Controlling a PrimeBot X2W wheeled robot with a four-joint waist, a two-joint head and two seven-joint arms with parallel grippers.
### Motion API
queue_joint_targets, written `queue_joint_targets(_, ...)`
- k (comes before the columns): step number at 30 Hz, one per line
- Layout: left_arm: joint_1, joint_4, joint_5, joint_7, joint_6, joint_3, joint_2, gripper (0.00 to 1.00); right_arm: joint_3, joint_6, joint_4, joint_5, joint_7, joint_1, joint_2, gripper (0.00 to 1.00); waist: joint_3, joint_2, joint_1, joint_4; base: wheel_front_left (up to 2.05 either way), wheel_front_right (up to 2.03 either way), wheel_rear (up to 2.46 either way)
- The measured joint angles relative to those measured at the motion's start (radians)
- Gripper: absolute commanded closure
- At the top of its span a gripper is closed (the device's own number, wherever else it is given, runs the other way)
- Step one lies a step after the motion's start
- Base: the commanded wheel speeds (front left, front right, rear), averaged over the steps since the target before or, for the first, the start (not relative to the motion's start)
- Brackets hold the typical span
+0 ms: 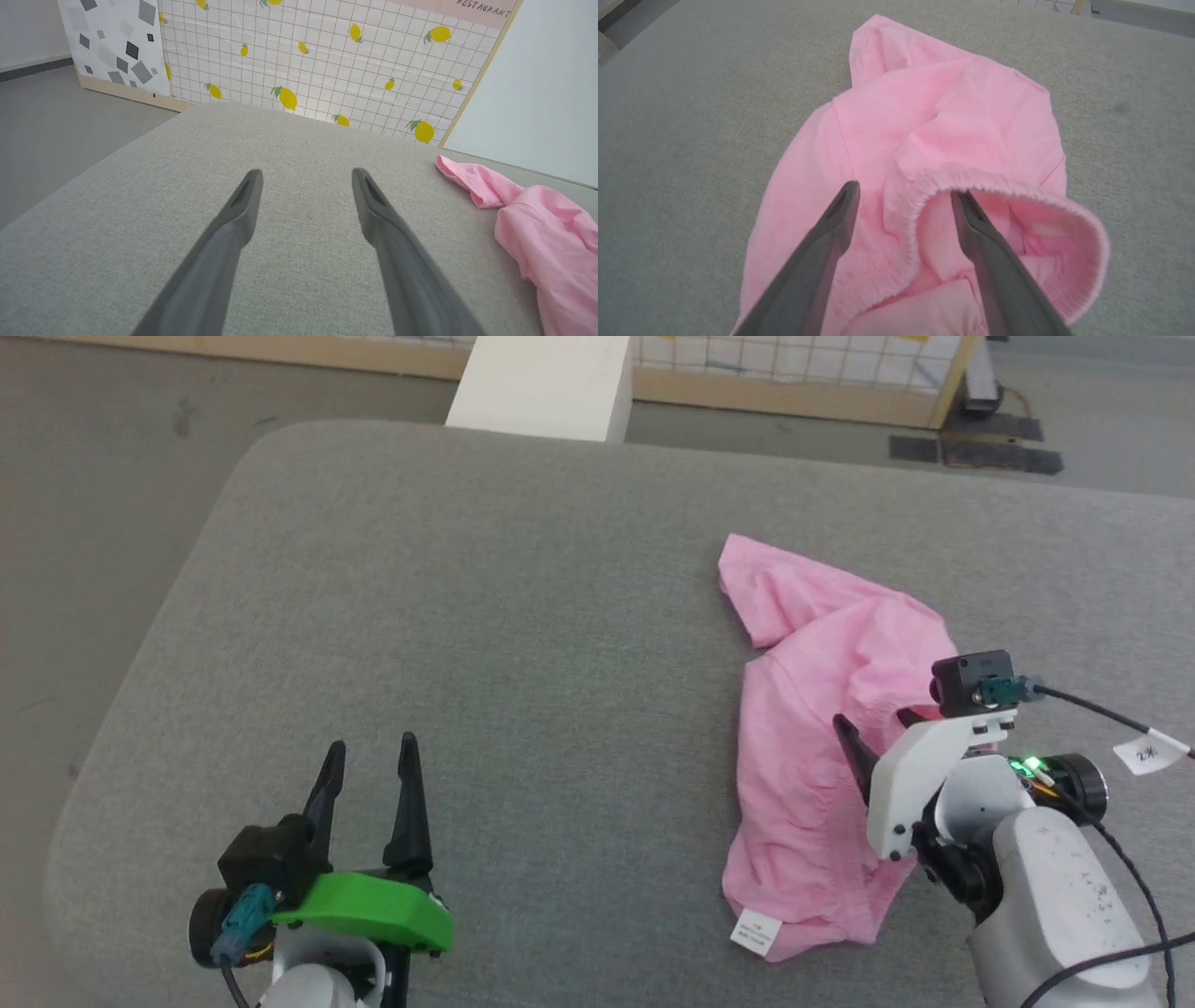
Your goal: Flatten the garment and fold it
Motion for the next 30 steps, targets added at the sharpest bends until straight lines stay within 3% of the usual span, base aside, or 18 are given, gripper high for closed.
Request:
queue_joint_targets(1,-0.004,0.000,0.005,0.000,-0.006,0.003,-0.007,0.00,-0.008,0.000,0.010,-0.003,0.004,-0.007,0.000,0.10,0.007,0.0000,0.0000,0.007,0.00,0.00,0.00)
queue_joint_targets(2,-0.007,0.001,0.008,0.000,-0.011,0.007,-0.012,0.00,-0.016,0.000,0.017,-0.003,0.005,-0.013,0.000,0.60,0.014,0.0000,0.0000,0.014,0.00,0.00,0.00)
queue_joint_targets(3,-0.009,0.001,0.011,0.000,-0.015,0.010,-0.016,0.00,-0.017,0.000,0.021,-0.003,0.007,-0.017,-0.001,0.75,0.019,0.0000,0.0000,0.019,0.00,0.00,0.00)
queue_joint_targets(4,-0.010,0.001,0.016,0.000,-0.019,0.016,-0.019,0.00,-0.019,0.000,0.026,-0.002,0.009,-0.020,-0.001,1.00,0.025,0.0000,0.0000,0.024,0.00,0.00,0.00)
queue_joint_targets(10,-0.011,0.009,0.045,0.000,-0.044,0.040,-0.037,0.00,-0.024,0.000,0.011,0.029,-0.010,-0.024,0.000,1.00,0.045,0.0000,0.0000,0.031,0.00,0.00,0.00)
queue_joint_targets(14,-0.013,0.019,0.054,0.000,-0.067,0.045,-0.044,0.00,-0.066,0.000,-0.077,0.058,-0.013,-0.003,0.001,1.00,0.037,0.0000,0.0000,0.011,0.00,0.00,0.00)
queue_joint_targets(19,-0.018,0.034,0.059,0.000,-0.090,0.050,-0.054,0.00,-0.243,0.000,-0.228,0.089,0.055,0.141,-0.020,1.00,0.019,0.0000,0.0000,-0.017,0.00,0.00,0.00)
queue_joint_targets(24,-0.031,0.056,0.066,0.000,-0.113,0.049,-0.072,0.00,-0.430,0.000,-0.268,0.060,0.159,0.296,-0.021,1.00,0.005,0.0001,0.0000,-0.053,0.00,0.00,0.00)
queue_joint_targets(25,-0.031,0.060,0.067,0.000,-0.114,0.049,-0.072,0.00,-0.439,0.000,-0.267,0.056,0.161,0.301,-0.017,0.56,0.004,0.0001,0.0000,-0.057,0.00,0.00,0.00)
queue_joint_targets(26,-0.032,0.064,0.067,0.000,-0.115,0.049,-0.073,0.00,-0.450,0.000,-0.267,0.063,0.160,0.301,-0.012,0.00,0.003,0.0000,0.0000,-0.060,0.00,0.00,0.00)
queue_joint_targets(30,-0.034,0.075,0.068,0.000,-0.123,0.053,-0.076,0.00,-0.468,0.000,-0.286,0.094,0.112,0.295,0.000,0.00,-0.005,0.0000,0.0000,-0.065,0.00,0.00,0.00)
